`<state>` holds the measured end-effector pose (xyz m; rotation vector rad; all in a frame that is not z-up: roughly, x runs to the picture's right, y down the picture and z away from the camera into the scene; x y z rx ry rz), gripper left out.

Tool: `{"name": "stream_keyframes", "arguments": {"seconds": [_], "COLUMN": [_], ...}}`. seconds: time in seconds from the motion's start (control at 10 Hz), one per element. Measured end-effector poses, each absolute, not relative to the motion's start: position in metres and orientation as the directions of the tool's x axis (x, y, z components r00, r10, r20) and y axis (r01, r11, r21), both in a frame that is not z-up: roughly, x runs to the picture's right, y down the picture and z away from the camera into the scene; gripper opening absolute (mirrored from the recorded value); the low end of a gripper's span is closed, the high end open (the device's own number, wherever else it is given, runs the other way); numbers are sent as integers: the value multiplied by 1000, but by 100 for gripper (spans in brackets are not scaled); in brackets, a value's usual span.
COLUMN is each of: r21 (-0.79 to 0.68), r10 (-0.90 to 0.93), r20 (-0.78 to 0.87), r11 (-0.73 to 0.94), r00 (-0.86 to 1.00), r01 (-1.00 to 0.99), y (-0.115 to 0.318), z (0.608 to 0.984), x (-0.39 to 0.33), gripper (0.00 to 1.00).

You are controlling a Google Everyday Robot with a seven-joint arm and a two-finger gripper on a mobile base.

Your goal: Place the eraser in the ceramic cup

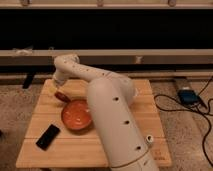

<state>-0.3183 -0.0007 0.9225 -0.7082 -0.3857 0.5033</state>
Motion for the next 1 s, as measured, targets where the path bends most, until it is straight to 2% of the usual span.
{"name": "stream_keyframes", "arguments": {"seconds": [0.7, 1.0], "r21": [-683, -638], "r10": [543, 450], "r20": [163, 214], "r11": [665, 736], "r00": [824, 867], "r01": [-303, -224], "y": [-1, 13], "z": [922, 899], "x": [-317, -332], "gripper": [80, 80]}}
